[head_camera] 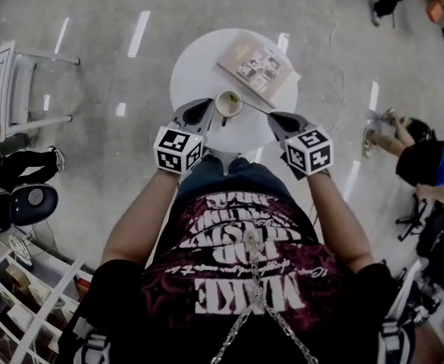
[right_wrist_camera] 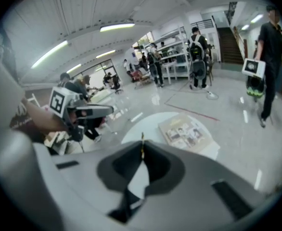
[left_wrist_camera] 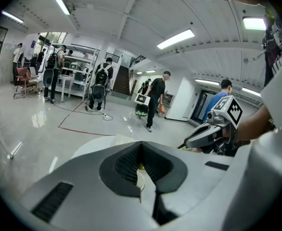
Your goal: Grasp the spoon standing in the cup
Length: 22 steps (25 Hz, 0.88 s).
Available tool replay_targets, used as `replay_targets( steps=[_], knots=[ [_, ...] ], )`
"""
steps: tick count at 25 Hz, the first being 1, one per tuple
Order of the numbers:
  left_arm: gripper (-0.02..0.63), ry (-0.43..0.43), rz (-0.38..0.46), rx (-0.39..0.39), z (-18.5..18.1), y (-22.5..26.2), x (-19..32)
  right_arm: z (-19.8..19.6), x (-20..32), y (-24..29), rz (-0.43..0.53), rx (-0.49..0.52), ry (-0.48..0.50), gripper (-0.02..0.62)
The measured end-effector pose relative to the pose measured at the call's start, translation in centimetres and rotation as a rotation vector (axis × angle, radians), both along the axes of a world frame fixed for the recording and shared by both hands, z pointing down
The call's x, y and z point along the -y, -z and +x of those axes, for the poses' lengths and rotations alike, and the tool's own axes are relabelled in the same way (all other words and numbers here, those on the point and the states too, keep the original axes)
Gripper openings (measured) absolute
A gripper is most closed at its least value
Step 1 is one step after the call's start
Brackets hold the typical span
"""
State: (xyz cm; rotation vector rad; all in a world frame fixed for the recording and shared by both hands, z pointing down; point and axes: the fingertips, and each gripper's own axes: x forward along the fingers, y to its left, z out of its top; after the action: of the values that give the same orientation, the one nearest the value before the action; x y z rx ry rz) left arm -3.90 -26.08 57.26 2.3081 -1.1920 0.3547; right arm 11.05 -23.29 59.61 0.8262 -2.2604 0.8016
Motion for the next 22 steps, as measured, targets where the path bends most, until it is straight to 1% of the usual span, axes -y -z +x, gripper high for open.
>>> replay_targets(
  steps=[6, 12, 16, 22],
  knots=[
    [0.025, -0.004, 0.006, -0.007, 0.1, 1.1, 0.1, -0.1, 0.0, 1.9, -0.009, 0.038, -0.01, 0.035],
    [0.025, 0.008, 0.04, -0.023, 0.1, 3.8, 0.8, -0.9, 0.3, 4.4, 0.009, 0.07, 0.001, 0.035],
    [0.025, 0.028, 0.076, -0.043, -0.5, 6.0, 1.3, -0.5, 0.8, 6.5, 0.026, 0.136, -0.027, 0.035],
    [0.025, 0.052, 0.142, -0.075, -0.9, 9.3, 2.0, 0.6, 1.8, 10.4, 0.096, 0.22, -0.066, 0.035]
  ],
)
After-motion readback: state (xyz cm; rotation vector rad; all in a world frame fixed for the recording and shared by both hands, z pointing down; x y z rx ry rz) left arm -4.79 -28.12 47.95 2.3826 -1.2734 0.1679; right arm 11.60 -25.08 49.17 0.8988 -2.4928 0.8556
